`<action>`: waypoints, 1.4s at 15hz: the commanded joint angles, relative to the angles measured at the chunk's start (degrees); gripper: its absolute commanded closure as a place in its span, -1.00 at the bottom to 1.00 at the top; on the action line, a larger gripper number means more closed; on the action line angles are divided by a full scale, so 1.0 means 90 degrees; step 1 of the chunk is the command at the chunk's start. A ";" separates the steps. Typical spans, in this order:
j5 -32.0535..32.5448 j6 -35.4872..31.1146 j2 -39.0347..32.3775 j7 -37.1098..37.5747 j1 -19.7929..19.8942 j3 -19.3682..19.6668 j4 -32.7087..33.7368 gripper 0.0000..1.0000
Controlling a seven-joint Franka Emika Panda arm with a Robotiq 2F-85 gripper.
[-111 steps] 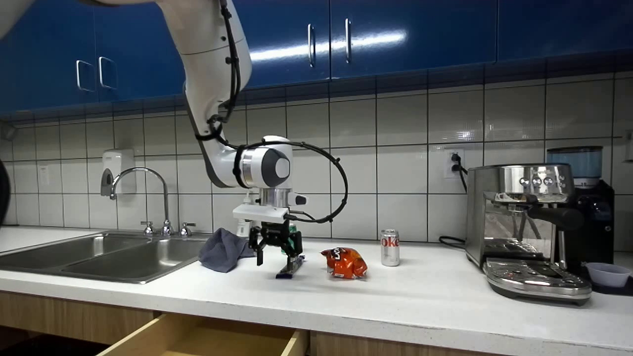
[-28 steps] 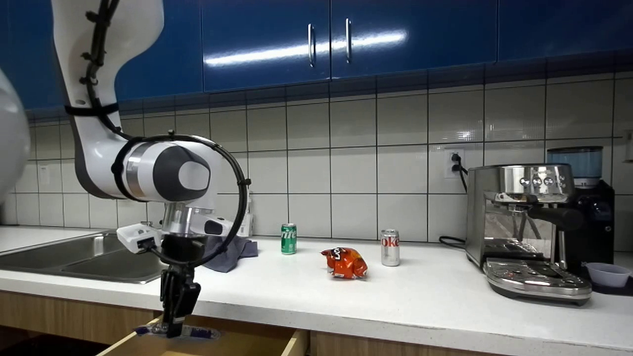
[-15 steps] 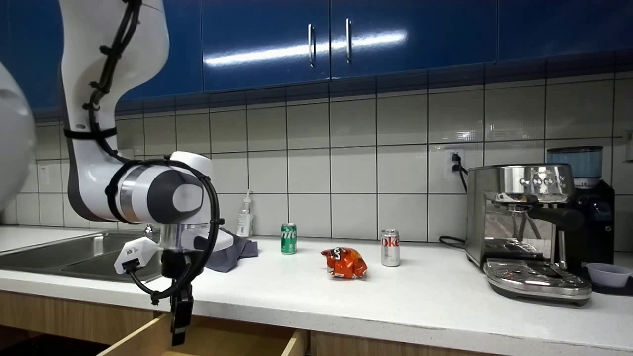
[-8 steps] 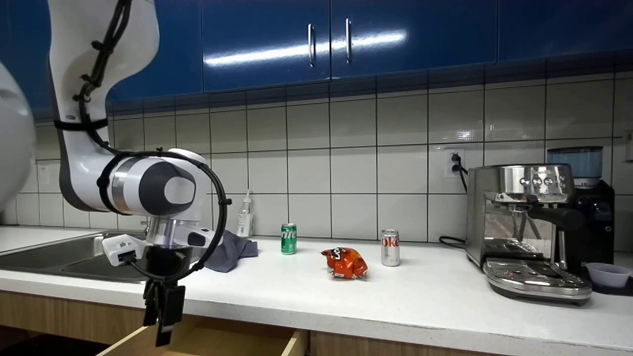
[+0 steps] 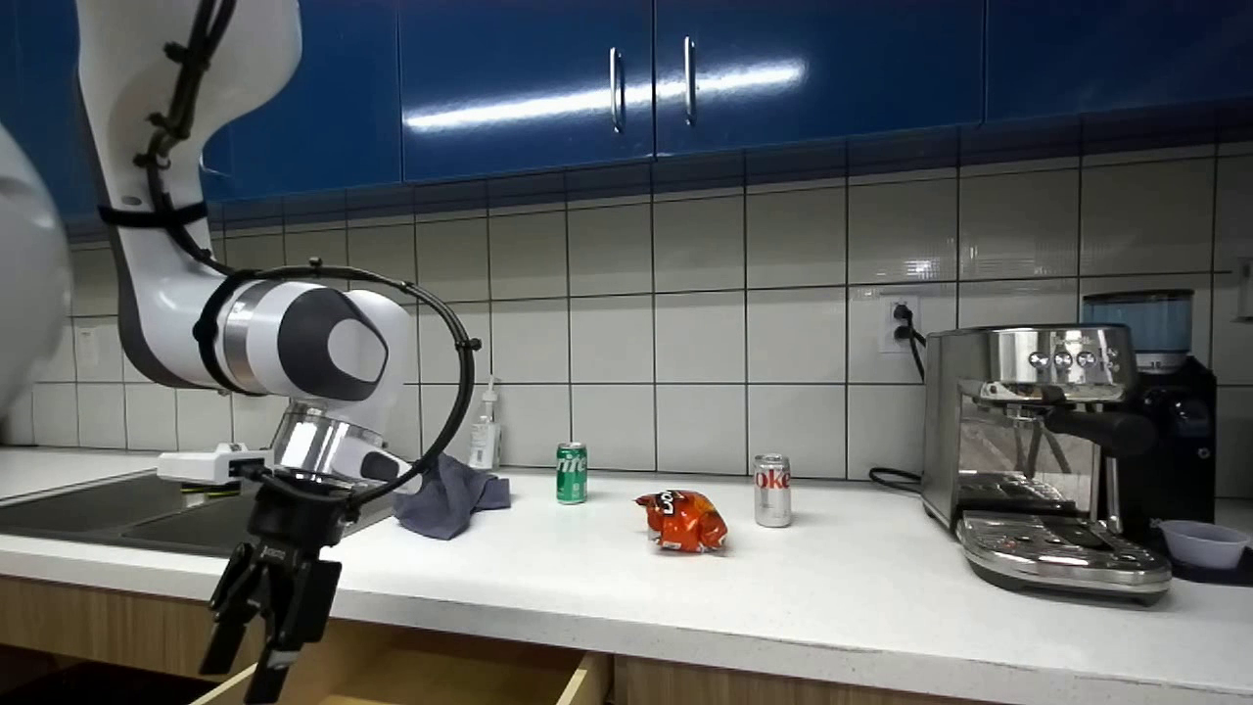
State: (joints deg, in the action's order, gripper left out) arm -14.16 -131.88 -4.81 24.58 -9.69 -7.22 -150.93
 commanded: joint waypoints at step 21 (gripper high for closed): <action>-0.0268 0.1374 -0.1235 -0.1037 0.0236 0.0148 0.0437 -1.00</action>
State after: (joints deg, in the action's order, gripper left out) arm -14.47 -118.64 -14.06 17.19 -8.78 -5.99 -148.26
